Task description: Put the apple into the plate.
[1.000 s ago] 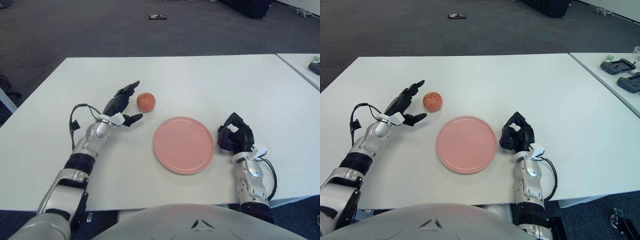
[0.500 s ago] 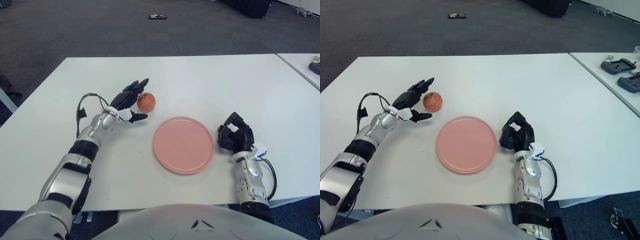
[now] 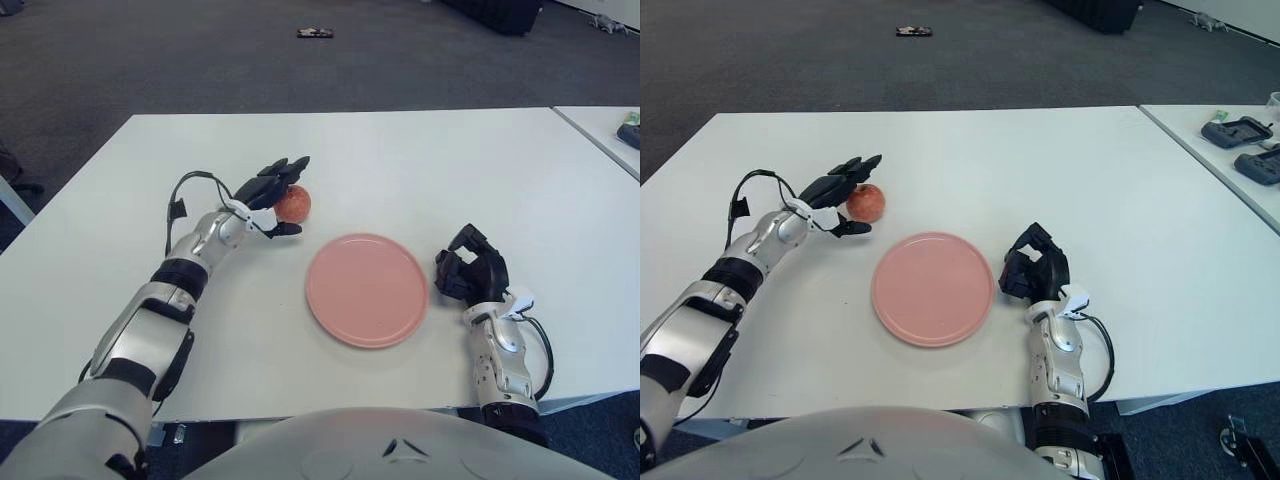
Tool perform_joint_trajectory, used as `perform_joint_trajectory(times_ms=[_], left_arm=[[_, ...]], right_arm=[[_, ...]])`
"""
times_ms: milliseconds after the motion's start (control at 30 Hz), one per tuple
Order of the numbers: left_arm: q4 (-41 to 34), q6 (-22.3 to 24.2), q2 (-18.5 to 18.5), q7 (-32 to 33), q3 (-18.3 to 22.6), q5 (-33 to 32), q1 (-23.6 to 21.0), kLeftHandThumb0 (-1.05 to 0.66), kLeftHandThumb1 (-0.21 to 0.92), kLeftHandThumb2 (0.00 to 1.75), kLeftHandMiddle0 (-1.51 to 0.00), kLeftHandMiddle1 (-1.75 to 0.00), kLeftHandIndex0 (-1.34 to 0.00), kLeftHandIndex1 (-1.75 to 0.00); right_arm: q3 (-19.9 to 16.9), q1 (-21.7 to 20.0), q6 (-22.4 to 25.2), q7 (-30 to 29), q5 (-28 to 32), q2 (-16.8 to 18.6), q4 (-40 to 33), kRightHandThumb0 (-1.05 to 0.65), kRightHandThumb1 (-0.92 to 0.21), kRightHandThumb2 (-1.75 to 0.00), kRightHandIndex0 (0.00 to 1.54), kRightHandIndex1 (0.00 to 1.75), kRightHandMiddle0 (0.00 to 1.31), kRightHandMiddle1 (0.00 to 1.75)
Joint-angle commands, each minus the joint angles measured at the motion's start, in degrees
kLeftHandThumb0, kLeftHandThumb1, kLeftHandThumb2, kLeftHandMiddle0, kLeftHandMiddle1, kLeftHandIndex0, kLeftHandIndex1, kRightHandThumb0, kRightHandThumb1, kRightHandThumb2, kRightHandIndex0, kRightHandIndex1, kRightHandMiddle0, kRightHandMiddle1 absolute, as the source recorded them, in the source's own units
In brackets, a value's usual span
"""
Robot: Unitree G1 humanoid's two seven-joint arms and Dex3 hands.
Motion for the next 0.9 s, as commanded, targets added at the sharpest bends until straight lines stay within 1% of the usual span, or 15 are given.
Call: perform_joint_trajectory(times_ms=[0, 133, 500, 667, 867], left_arm=[[4.36, 0.47, -1.07, 1.83, -1.29, 1.16, -3.64, -0.96, 0.39, 0.79, 0.00, 0.00, 0.00, 0.00], [9.14, 1.14, -2.56, 3.77, -2.55, 2.07, -6.26, -0.95, 0.37, 0.80, 0.00, 0.00, 0.00, 0.00], [14.42, 2.58, -3.96, 4.95, -5.33, 3.52, -9.69, -0.95, 0.35, 0.82, 0.00, 0.00, 0.00, 0.00], [15.80, 3.24, -4.24, 5.06, -6.62, 4.24, -10.23, -0.97, 0.38, 0.83, 0.00, 0.00, 0.00, 0.00], [16.71, 3.36, -4.06, 5.44, -7.79, 4.85, -9.99, -0.99, 0.45, 0.79, 0.00, 0.00, 0.00, 0.00]], right_arm=[[-0.19, 1.09, 2.47, -0.48, 0.46, 0.29, 1.40, -0.52, -0.22, -1.44, 1.28, 1.75, 0.69, 1.75], [-0.19, 1.17, 2.51, -0.56, 0.26, 0.20, 1.39, -0.52, -0.22, -1.45, 1.30, 1.75, 0.70, 1.75], [-0.42, 1.53, 1.71, -1.01, 0.52, 0.81, 1.05, -0.53, -0.20, -1.47, 1.31, 1.75, 0.71, 1.75], [-0.42, 1.71, 1.30, -1.32, 0.22, 0.81, 1.07, -0.53, -0.20, -1.48, 1.31, 1.75, 0.72, 1.75], [-0.50, 2.11, 1.83, -1.84, 0.34, 0.90, 0.38, -0.54, -0.18, -1.50, 1.32, 1.75, 0.73, 1.75]])
